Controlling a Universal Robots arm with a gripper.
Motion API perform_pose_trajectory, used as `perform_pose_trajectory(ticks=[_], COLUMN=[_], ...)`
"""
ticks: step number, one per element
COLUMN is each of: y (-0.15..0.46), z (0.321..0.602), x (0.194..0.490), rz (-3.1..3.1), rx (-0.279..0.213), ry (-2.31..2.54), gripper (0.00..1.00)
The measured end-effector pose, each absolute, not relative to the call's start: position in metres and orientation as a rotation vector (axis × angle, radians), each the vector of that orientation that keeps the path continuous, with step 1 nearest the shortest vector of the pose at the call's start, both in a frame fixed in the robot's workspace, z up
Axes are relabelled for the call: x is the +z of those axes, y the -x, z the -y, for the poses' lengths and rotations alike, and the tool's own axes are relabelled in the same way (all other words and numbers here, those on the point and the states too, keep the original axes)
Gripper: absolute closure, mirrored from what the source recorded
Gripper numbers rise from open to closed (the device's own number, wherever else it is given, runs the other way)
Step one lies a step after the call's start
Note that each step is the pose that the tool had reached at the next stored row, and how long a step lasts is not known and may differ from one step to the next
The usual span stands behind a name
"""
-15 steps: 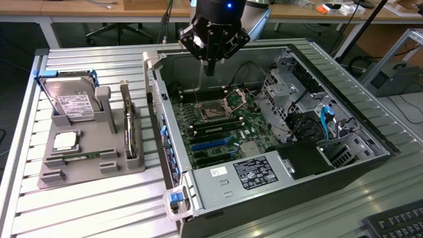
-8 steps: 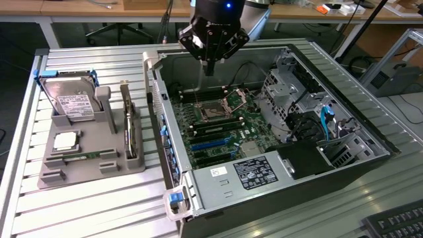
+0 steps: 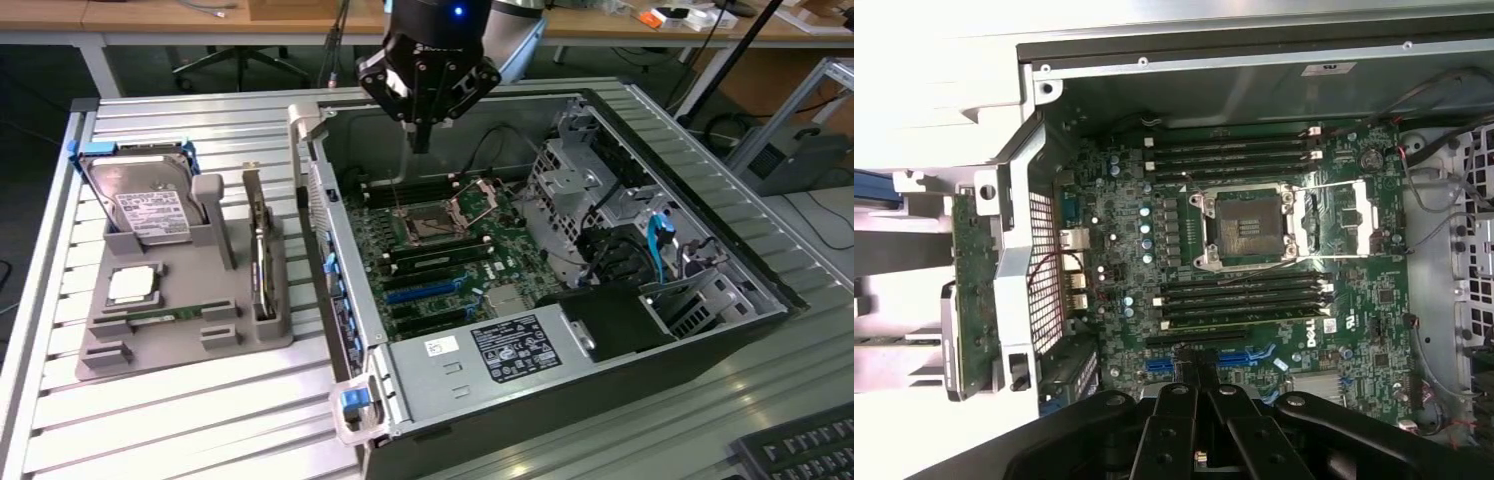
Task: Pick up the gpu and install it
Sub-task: 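Reach for the gpu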
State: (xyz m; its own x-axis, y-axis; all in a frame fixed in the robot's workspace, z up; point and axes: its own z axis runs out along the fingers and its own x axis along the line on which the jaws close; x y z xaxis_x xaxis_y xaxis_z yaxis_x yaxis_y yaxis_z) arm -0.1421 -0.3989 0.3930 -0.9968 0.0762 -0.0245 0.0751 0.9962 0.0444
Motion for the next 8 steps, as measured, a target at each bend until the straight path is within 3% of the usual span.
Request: perform_pose_trajectory(ticks=[8], y=[0.1438], z=[0.3989], x=[0.3930], rz=[-3.112], rx=[0.068], ry=[-0.118], gripper=[0.89])
